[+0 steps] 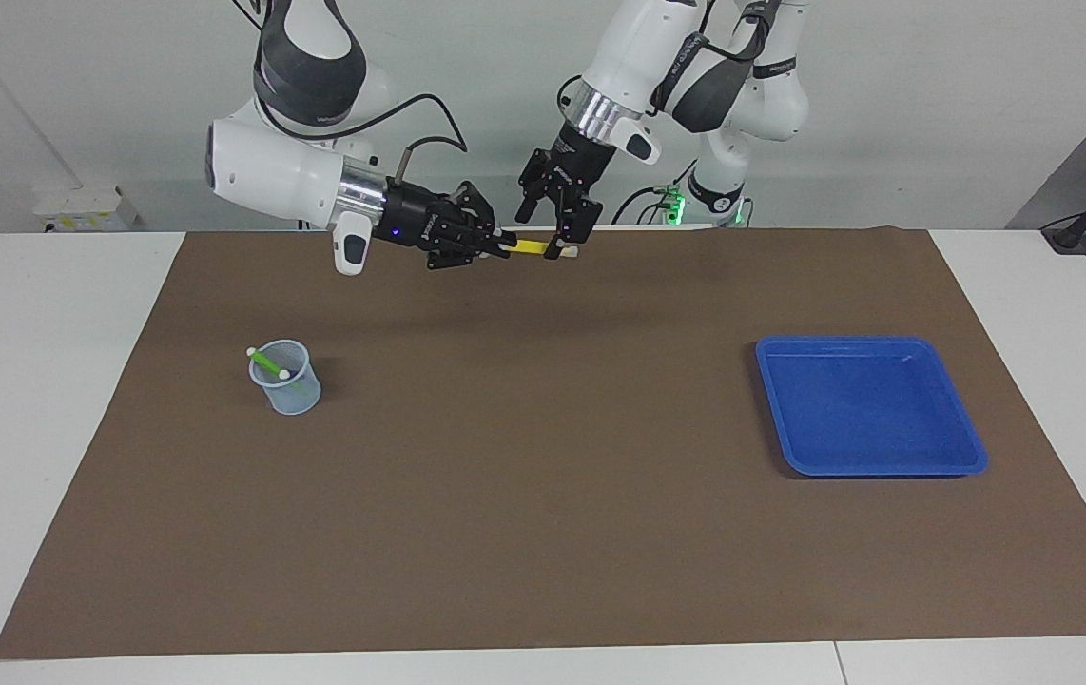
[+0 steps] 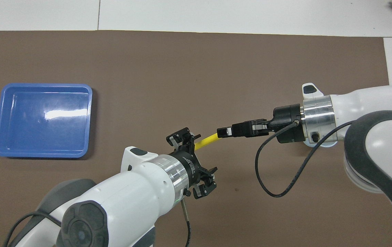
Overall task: Right arm passes pens to left for tray arrangement
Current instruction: 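Grasp the yellow pen with the left gripper and open the right gripper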
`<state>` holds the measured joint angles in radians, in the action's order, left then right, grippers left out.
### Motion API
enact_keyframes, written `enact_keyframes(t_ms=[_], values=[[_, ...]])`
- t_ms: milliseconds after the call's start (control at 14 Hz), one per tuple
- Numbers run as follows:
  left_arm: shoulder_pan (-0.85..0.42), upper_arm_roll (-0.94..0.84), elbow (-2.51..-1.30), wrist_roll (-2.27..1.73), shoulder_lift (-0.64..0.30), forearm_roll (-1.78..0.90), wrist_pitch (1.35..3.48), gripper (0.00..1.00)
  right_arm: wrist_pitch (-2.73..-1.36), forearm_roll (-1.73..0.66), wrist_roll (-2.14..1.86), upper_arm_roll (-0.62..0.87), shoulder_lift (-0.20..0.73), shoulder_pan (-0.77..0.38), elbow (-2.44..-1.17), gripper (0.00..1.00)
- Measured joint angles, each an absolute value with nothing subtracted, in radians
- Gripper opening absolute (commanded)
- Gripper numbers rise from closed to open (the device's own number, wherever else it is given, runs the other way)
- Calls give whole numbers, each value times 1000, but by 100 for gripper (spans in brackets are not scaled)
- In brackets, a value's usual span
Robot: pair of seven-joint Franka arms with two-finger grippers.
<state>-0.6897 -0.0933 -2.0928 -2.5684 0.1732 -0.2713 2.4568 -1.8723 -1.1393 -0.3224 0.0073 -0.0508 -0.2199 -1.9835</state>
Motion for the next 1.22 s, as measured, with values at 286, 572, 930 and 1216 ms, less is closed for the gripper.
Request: enact_keyframes(t_ms=[286,572,930,1216], values=[[-690,-92,-2092,-2568,173,-270,2458,69,-1872,-1139,-322,7,-51,-220,-1984,0],[-689,-90,-2091,-2568,173,-269,2459,43,-1872,-1139,-323,7,-52,-220,-1984,0],[-686,-81,-2088,-2568,173,-264,2459,18,-1872,-1139,-323,7,-53,-220,-1988,0],[-684,-76,-2084,-2571,172,-261,2458,6,-1869,-1139,-323,6,-59,-220,-1991,0]])
